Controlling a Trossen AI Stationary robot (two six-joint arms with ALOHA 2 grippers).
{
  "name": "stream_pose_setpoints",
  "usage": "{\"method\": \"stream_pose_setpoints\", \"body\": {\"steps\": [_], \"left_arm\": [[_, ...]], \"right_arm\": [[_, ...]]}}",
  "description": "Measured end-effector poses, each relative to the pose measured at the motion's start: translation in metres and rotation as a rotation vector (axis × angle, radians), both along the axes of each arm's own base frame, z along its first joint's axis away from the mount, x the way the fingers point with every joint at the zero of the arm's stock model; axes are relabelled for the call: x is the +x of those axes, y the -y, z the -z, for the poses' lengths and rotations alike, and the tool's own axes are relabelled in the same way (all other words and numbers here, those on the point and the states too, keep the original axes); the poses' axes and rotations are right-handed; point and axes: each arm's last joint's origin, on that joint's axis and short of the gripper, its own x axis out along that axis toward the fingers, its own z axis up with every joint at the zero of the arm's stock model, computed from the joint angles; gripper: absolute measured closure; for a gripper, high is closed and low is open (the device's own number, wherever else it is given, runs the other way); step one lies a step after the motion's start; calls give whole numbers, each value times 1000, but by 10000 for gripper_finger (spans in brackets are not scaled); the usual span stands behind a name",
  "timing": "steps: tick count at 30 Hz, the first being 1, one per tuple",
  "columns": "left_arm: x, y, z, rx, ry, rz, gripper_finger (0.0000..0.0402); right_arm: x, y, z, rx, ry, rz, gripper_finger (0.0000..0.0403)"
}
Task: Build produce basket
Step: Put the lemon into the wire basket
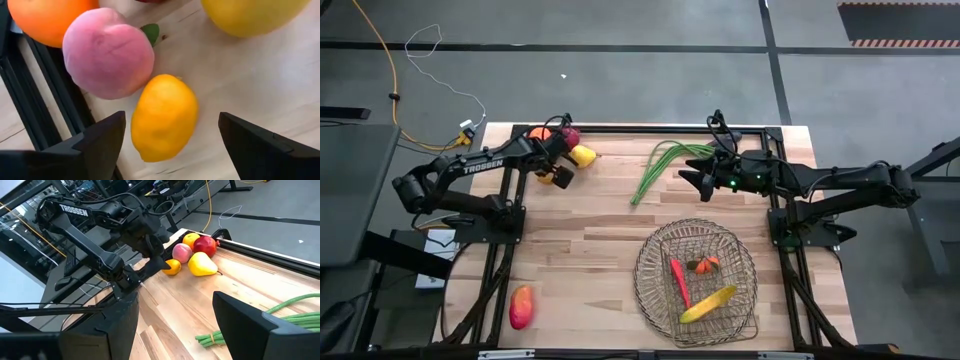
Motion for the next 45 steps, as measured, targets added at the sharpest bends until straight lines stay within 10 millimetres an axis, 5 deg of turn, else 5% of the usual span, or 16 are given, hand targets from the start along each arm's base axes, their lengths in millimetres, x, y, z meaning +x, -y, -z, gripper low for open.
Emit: {"method": "stream_pose_setpoints", "body": {"steps": [21,32,40,45], "left_arm": [[10,-17,44,-136,-115,3,80],[11,-18,48,-154,-132,11,82],[10,-14,46,-198,-123,15,157],[12,-14,28,-216,-51,21,194]], "right_arm": [[-1,0,3,2,-31,0,158],[-1,0,3,3,-37,0,158],[-1,0,3,3,-37,0,158],[-1,0,3,3,-37,0,158]]}}
